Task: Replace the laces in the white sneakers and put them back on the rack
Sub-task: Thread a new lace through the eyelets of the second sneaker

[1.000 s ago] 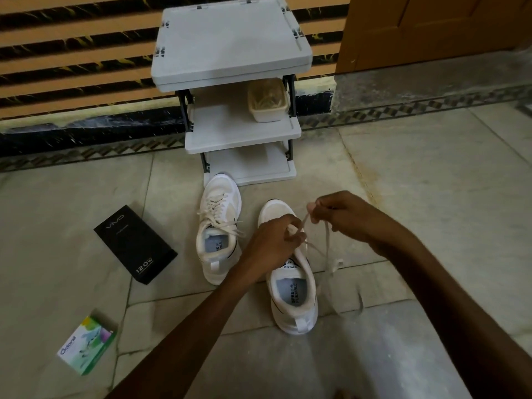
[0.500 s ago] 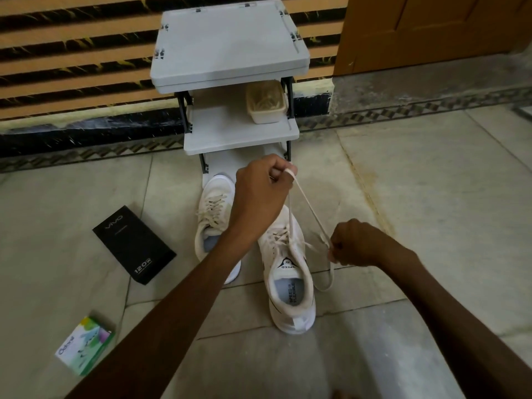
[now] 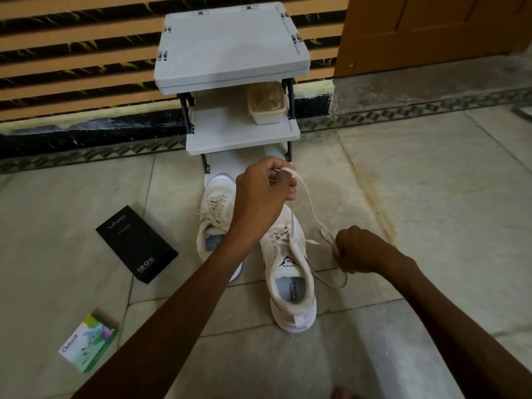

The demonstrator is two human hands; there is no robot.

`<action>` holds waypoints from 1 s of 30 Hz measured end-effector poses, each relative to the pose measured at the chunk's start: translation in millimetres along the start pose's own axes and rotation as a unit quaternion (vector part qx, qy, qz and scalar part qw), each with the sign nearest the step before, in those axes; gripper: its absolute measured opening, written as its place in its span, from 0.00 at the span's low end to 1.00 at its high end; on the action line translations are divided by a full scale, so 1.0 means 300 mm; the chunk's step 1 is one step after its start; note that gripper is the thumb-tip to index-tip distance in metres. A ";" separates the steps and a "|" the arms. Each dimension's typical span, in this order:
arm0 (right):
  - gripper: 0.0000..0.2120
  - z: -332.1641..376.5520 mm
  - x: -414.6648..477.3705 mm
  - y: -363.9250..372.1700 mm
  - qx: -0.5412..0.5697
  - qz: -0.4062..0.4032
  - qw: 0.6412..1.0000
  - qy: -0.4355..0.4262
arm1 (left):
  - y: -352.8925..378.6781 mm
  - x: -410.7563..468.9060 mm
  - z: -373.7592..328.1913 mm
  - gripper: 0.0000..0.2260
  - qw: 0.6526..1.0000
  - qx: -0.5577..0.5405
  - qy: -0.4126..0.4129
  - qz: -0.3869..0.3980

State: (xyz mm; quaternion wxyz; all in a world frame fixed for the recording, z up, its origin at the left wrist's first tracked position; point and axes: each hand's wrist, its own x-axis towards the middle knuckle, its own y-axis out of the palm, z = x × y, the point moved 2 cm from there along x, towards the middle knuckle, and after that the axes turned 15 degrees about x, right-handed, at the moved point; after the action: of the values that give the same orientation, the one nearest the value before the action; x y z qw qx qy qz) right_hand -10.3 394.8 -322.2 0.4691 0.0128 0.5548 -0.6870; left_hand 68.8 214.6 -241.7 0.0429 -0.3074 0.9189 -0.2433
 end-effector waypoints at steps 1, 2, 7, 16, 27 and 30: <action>0.09 0.004 -0.006 -0.008 0.122 0.000 0.992 -0.018 | -0.001 0.004 0.002 0.06 1.000 -0.007 -0.002 0.005; 0.09 0.017 -0.019 -0.019 0.268 0.000 0.963 -0.039 | -0.004 0.008 0.002 0.05 1.000 -0.011 0.001 0.007; 0.08 0.078 -0.090 -0.094 0.648 -0.057 0.752 -0.107 | 0.000 0.010 -0.001 0.08 1.000 -0.008 -0.005 0.025; 0.05 0.129 -0.076 -0.047 0.676 -0.152 0.719 -0.054 | 0.011 -0.085 0.138 0.01 0.957 0.225 -0.083 0.161; 0.08 0.223 0.007 0.109 0.339 -0.318 0.882 -0.079 | 0.004 -0.163 0.271 0.03 0.937 0.248 -0.176 0.174; 0.09 0.232 0.020 0.114 0.302 -0.309 0.897 -0.095 | -0.002 -0.159 0.307 0.08 0.944 0.165 -0.215 0.190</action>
State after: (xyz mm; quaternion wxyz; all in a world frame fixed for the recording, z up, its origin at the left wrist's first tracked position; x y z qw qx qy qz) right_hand 43.9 339.3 -324.4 0.2577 -0.0837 0.2497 -0.9297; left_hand 128.7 203.3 -325.7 0.3347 -0.1602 0.8765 -0.3067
